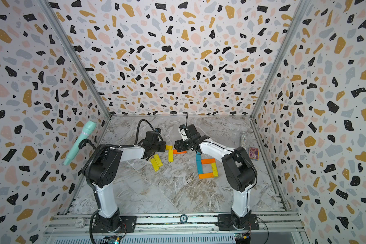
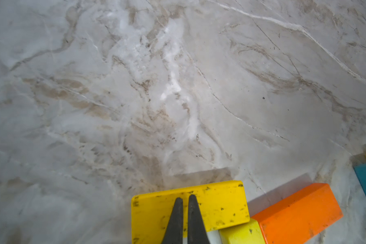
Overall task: Assemble the number 6 with building blocks
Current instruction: Assemble the building block at the center of the board.
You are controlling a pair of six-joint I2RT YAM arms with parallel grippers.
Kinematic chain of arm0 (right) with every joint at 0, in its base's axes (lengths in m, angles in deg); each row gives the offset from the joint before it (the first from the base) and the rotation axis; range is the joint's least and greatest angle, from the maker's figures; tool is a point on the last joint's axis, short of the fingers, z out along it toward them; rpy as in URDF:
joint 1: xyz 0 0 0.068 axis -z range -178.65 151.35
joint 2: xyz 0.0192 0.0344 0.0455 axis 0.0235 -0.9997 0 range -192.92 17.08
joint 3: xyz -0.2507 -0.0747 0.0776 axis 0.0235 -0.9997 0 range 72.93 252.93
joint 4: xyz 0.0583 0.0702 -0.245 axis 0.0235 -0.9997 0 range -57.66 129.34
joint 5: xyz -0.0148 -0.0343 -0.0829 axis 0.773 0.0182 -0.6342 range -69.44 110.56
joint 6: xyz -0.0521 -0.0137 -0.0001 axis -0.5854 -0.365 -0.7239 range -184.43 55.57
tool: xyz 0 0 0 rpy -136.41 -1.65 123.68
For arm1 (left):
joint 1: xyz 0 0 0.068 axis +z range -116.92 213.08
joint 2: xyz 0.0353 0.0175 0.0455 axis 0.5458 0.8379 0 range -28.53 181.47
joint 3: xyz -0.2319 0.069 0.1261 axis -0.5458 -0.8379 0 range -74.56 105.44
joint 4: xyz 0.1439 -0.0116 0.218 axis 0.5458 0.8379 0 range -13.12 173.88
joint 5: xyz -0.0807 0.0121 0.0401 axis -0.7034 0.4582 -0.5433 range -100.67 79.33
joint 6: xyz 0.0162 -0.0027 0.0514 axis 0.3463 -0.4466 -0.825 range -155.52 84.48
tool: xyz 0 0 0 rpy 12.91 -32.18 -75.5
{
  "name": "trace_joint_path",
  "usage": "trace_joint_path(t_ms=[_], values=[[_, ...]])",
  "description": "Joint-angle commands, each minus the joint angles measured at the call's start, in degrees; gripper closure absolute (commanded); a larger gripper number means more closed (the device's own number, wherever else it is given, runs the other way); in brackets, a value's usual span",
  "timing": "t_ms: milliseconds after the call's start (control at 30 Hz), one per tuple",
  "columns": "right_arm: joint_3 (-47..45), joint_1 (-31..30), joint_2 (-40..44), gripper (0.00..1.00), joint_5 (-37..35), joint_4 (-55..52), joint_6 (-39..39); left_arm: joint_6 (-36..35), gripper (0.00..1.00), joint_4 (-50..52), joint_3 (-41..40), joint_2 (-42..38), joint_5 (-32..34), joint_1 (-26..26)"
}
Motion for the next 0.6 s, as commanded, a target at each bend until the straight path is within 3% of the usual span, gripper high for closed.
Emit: trace_joint_path(t_ms=[0,200,333,433,567], values=[[-0.58,-0.89,4.52,0.21,-0.03,0.33,-1.97,-1.02,1.0,0.62,1.46,0.78,-2.22,-0.15],[2.92,-2.1,2.4,0.22,1.1,-1.59,-10.55,1.08,0.98,3.09,5.28,-6.58,-0.05,2.4],[8.78,-2.61,-3.59,0.22,0.52,-5.03,-16.74,6.56,0.67,3.19,3.01,-17.57,-1.33,6.95],[14.56,-2.99,-8.64,0.22,0.13,-7.08,-19.91,7.0,0.44,7.03,0.06,-26.78,2.23,8.06],[22.91,-4.37,-15.81,0.22,-1.3,-10.59,-23.81,8.4,0.23,10.29,-5.86,-38.35,7.69,8.85]])
